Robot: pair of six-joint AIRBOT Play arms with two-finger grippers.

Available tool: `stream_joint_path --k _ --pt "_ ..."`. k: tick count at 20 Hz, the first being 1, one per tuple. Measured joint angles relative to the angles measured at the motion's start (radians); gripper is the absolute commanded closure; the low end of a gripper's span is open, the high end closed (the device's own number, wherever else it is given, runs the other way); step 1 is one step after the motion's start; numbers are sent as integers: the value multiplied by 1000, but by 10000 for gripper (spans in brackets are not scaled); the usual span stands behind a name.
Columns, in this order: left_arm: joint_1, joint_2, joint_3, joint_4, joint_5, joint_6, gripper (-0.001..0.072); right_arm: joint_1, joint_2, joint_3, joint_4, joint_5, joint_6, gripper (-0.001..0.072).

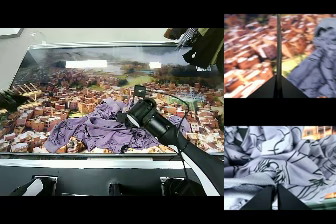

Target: Fold the clothes and pants, and hang the long-sleeved shirts on hangers.

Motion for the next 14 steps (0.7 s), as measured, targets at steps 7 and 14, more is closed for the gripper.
stream_joint_path --k 7,14 --pt "-125 169 -179 -22 -168 70 688 0 0 0 -106 82 -26 664" --pt "-154 208 -202 -64 -290 57 687 0 0 0 -175 106 30 665"
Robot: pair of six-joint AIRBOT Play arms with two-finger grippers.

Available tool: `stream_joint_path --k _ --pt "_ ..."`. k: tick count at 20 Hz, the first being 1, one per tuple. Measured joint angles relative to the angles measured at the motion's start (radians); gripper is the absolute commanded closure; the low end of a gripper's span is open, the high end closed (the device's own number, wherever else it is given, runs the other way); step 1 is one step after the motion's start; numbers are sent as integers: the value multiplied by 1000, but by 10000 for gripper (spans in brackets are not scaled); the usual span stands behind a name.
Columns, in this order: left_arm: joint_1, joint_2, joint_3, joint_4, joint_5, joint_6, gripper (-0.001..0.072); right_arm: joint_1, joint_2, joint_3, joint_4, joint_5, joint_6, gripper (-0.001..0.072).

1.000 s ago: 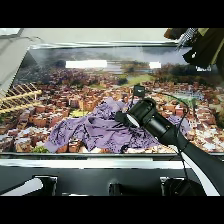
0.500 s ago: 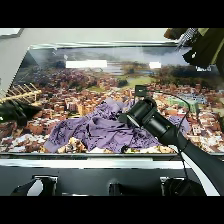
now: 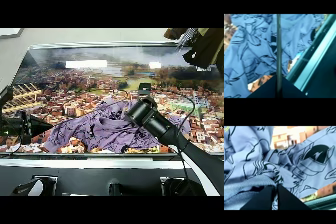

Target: Fold the clothes and pants, and hang the long-sleeved shirts on hangers.

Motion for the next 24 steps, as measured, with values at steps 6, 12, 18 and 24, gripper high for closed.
stream_joint_path --k 6,12,18,24 --pt "-2 13 -2 -4 -21 -6 686 0 0 0 -89 2 96 665" --pt "-4 10 -15 2 -25 -3 686 -32 -3 0 -124 -47 200 665" --pt "-38 10 -49 5 -27 2 686 -89 -16 0 -84 -129 271 665" --pt "-77 10 -57 11 -27 4 685 -168 -31 0 -8 -216 293 664"
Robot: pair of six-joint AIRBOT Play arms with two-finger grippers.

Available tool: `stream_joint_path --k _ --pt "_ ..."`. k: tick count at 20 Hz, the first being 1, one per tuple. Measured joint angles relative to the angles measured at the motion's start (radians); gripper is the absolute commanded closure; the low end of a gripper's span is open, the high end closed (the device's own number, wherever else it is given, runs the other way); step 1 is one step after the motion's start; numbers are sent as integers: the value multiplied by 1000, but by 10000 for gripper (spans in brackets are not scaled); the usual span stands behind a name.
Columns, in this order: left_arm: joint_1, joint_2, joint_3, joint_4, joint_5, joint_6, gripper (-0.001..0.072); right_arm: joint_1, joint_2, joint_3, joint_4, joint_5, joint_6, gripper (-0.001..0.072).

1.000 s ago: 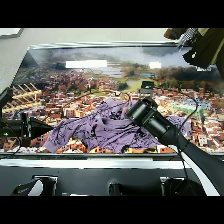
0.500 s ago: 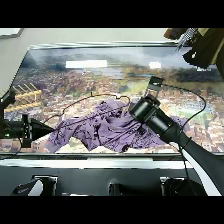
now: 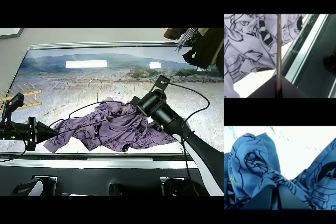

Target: Fold the clothes and pants, and hang the long-sleeved shirts on hangers.

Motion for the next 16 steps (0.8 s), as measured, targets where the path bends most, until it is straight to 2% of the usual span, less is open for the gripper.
stream_joint_path --k 16 --pt "-6 30 0 1 -13 -3 685 -30 -26 0 11 -21 0 664"
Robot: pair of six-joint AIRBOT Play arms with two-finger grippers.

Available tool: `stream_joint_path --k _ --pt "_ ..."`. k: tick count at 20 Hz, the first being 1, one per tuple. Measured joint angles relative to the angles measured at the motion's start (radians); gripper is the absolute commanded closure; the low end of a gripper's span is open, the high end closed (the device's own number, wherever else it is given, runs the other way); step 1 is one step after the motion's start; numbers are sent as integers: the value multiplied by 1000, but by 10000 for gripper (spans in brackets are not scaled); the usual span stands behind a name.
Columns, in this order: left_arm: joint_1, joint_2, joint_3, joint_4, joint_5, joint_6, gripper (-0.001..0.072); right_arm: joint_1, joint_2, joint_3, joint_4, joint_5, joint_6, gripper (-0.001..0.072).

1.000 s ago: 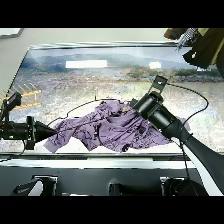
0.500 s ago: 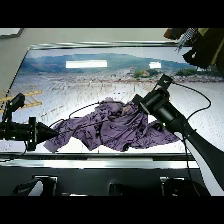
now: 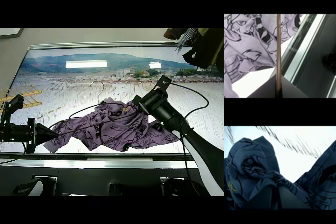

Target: Fold the clothes and pants, and hang the long-sleeved shirts on hangers.

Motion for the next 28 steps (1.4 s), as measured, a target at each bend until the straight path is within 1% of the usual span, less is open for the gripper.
stream_joint_path --k 5,12,18,22,28 --pt "-3 1 0 -1 0 0 684 0 2 0 10 1 -2 664" --pt "-64 -48 0 11 9 -1 684 0 38 0 69 -42 -59 664" --pt "-79 -68 0 36 30 0 684 0 81 0 113 -38 -130 664" --pt "-79 -63 3 41 32 0 684 0 92 0 108 -19 -159 664" --pt "-79 -30 10 58 16 -1 684 0 96 0 45 0 -174 664"
